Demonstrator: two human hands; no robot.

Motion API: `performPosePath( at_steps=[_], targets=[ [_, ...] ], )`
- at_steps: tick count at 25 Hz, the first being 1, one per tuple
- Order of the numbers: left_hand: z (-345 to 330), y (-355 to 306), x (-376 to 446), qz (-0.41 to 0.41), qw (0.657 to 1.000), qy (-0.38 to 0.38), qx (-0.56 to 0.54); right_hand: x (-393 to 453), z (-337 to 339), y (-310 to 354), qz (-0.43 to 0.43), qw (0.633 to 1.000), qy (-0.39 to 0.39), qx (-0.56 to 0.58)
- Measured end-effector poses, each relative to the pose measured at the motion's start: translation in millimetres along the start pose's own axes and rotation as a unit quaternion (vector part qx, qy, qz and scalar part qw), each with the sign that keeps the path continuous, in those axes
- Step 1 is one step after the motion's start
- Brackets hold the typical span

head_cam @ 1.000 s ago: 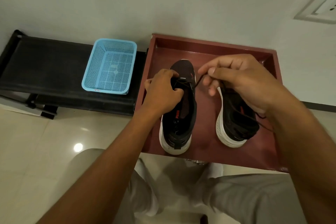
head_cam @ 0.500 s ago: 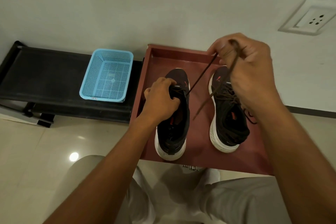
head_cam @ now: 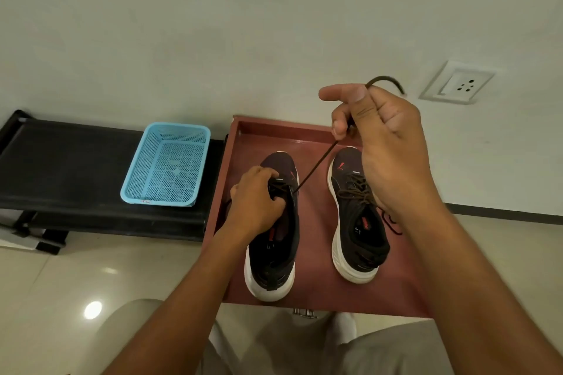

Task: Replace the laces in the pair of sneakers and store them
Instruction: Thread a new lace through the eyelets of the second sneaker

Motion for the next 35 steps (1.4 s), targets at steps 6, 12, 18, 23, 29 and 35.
performPosePath(
  at_steps=[6, 12, 18, 23, 29, 35],
  targets=[
    [-2.5, -4.2, -2.2, -0.007, 1.000, 0.005, 0.003, -2.2, 9.7, 19.2, -0.014, 0.998, 0.000, 0.059],
    [-2.3, -8.0, -3.6, -0.005, 1.000, 0.006, 0.004, -7.6, 2.8, 1.5, -0.061, 0.995, 0.077, 0.027],
    [6.5, -6.6, -6.3, -0.007, 1.000, 0.009, -0.021, -8.6, -6.4, -61.9, -0.154, 0.985, 0.078, 0.007],
    [21.2, 0.9, -17.7, -0.003, 1.000, -0.011, 0.020, -9.8, -32.8, -108.5, -0.194, 0.965, 0.177, 0.020],
    [32.3, 16.5, -31.7, 0.085, 0.995, -0.046, -0.035, -17.5, -51.1, -141.8, -0.270, 0.945, 0.177, 0.050],
    [28.5, 15.5, -36.8, 0.078, 0.993, -0.085, -0.036, -22.1, -54.1, -154.9, -0.232, 0.963, 0.125, -0.050]
  ],
)
Point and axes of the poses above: each hand's wrist, its own x-axis towards the middle knuckle, its own z-axis out of the back of the hand, y = z × x, the point moved 9 cm from there along x, towards the middle knuckle, and after that the axes turned 11 degrees about -x, right-handed, at the moved point
